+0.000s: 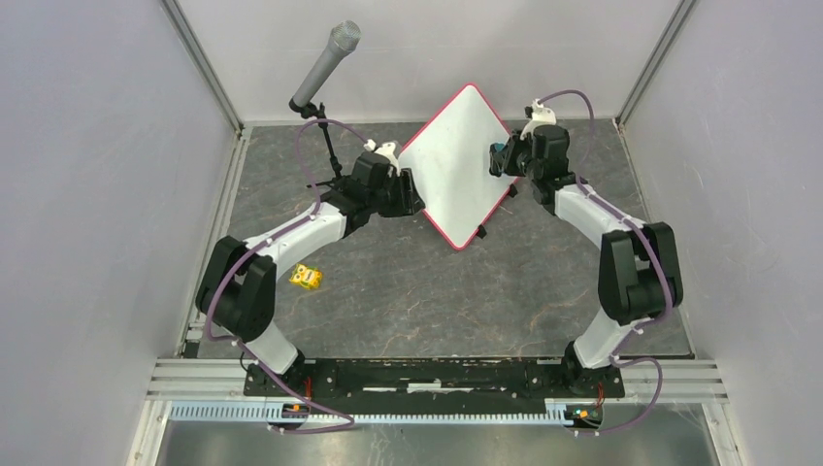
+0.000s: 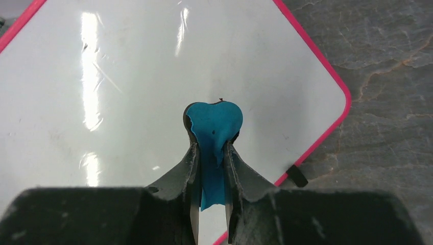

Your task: Erase the whiteboard

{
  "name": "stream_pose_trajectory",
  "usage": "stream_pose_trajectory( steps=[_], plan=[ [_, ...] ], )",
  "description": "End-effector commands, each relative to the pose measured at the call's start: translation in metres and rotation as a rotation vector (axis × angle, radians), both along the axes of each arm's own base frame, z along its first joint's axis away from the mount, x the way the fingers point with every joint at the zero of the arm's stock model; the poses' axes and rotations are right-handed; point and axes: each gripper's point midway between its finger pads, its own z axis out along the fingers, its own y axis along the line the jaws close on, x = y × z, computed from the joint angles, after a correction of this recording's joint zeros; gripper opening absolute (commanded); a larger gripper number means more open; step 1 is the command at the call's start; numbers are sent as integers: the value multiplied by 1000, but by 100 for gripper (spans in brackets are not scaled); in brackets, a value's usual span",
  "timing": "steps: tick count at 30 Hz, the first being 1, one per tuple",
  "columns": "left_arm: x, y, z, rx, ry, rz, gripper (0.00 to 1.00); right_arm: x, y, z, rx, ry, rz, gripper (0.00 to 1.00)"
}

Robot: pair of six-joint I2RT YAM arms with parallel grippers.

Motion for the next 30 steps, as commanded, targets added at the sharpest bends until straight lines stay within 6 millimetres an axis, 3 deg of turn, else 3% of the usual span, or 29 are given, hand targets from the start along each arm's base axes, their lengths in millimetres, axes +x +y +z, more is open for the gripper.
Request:
stream_pose_trajectory(
  steps=[1, 7, 13, 18, 22, 26, 30],
  plan=[
    [-3, -2, 42, -38, -102, -29, 62, -27, 0, 12, -78, -63, 7, 23],
    [-7, 3, 60, -57, -148, -23, 86, -68, 6, 21, -127, -77, 36, 24],
    [-16, 8, 85, -96, -184, -11, 99, -125, 16, 0, -241, -12, 92, 23],
    [-21, 24, 110, -91, -250, 40, 100, -198, 42, -35, -206, 38, 229, 23],
    [-25, 34, 132, -100, -316, 61, 100, -256, 52, -79, -224, 140, 326, 24],
    [-31, 39, 145, -117, -359, 66, 100, -293, 56, -108, -290, 219, 393, 24],
    [-34, 41, 149, -126, -376, 67, 100, -309, 56, -118, -386, 239, 396, 30]
  ],
)
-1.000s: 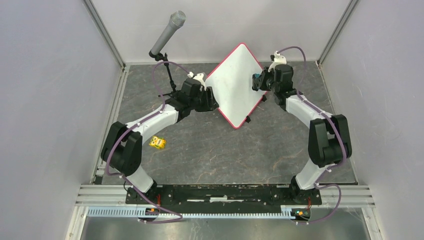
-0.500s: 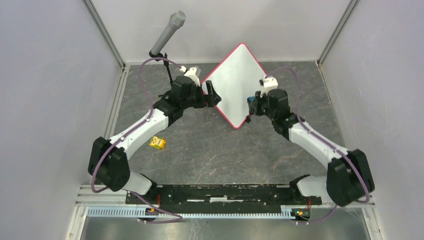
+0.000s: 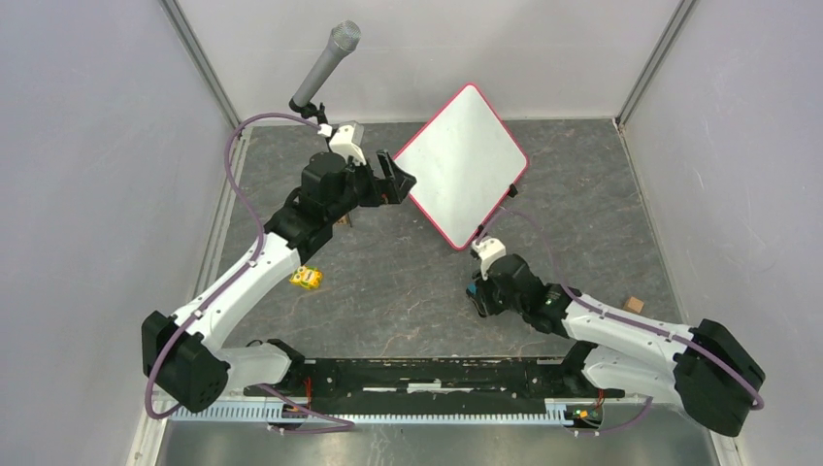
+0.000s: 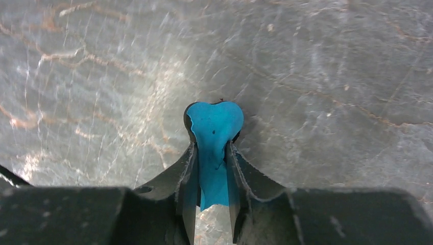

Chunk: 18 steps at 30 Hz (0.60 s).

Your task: Erase the whiteboard

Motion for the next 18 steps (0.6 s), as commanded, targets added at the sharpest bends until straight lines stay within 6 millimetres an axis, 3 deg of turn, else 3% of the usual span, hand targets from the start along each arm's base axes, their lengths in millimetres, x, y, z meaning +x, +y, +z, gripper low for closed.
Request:
stream_pose_trajectory(
  steps=[1, 11, 15, 18],
  plan=[
    [0, 5, 10, 25, -71, 4, 100, -8, 0, -1, -82, -25, -27, 33],
    [-3, 13, 21, 51, -124, 33, 100, -20, 17, 10, -149, -70, 29, 86],
    [-8, 17, 37, 41, -164, 35, 100, -19, 19, 35, -129, -120, 23, 98],
    [-17, 16, 56, 5, -196, 13, 100, -14, 19, 67, -79, -182, 15, 98]
  ],
)
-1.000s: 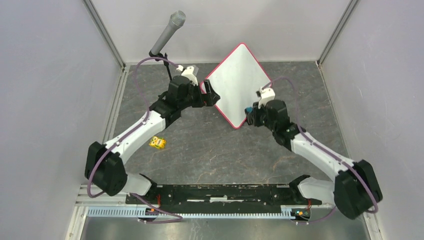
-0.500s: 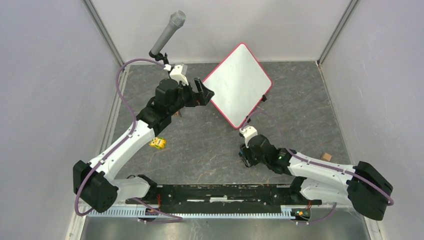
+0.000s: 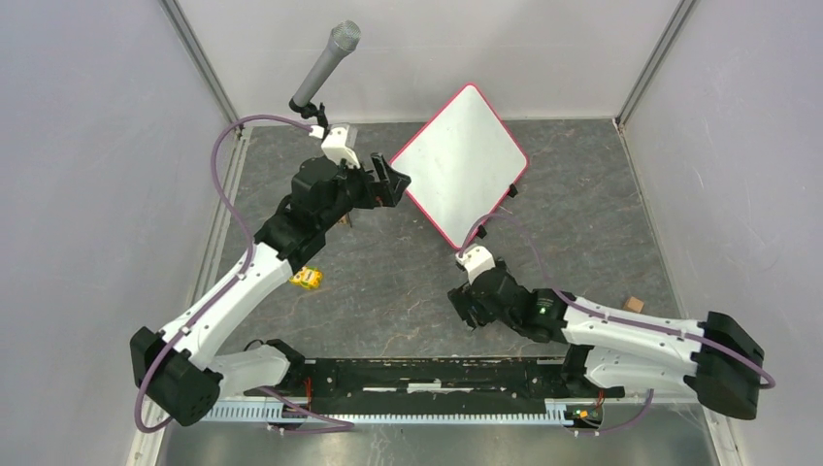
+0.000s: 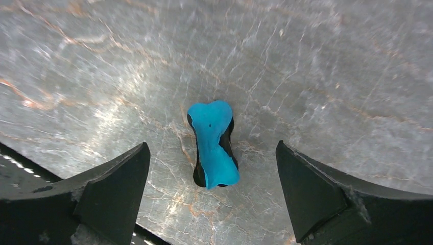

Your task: Erase the whiteboard

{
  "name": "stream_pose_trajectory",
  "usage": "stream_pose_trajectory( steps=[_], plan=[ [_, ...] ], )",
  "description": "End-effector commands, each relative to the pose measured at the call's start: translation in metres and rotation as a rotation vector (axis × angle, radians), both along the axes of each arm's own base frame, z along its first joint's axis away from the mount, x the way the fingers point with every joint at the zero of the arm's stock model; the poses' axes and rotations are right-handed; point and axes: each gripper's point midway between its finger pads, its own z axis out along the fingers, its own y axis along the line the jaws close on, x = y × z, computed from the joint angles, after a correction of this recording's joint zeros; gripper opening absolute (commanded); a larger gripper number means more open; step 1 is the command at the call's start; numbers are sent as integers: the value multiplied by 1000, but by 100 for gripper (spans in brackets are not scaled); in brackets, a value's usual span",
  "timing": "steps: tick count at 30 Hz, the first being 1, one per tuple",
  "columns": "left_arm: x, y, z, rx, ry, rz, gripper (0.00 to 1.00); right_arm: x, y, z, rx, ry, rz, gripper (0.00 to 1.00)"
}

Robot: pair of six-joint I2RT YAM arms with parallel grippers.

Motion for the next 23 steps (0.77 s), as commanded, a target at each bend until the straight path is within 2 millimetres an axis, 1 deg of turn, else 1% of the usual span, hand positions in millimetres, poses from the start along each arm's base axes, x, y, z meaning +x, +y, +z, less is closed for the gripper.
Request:
stream_pose_trajectory(
  steps=[1, 2, 5, 7, 8, 9, 11, 14, 16, 18, 19, 20, 23],
  plan=[
    [-13, 3, 52, -47, -136, -29, 100, 17, 3, 65, 90, -140, -40, 98],
    [-19, 2, 65, -76, -153, -47, 100, 21, 1, 82, 105, -177, -45, 98],
    [-44, -5, 104, -144, -223, -156, 100, 32, -11, 132, 120, -289, -77, 98],
    [-65, -3, 132, -180, -286, -211, 100, 39, -19, 173, 153, -382, -102, 98],
    [-78, 2, 149, -199, -331, -231, 100, 41, -23, 191, 172, -425, -109, 98],
    [-90, 7, 163, -215, -376, -242, 100, 44, -29, 212, 200, -477, -128, 98],
    [-112, 22, 188, -241, -463, -246, 100, 47, -41, 251, 250, -572, -159, 98],
    [-143, 43, 218, -271, -586, -239, 100, 46, -60, 310, 334, -707, -189, 98],
    [-157, 54, 230, -281, -643, -231, 100, 42, -70, 343, 403, -771, -204, 98],
    [-169, 63, 240, -288, -685, -225, 100, 36, -81, 370, 482, -827, -216, 98],
    [-173, 66, 244, -291, -699, -224, 100, 34, -83, 377, 513, -852, -208, 98],
    [-177, 67, 246, -291, -708, -226, 100, 32, -85, 384, 529, -872, -204, 98],
    [-182, 70, 251, -296, -721, -229, 100, 31, -83, 392, 522, -896, -179, 98]
  ],
)
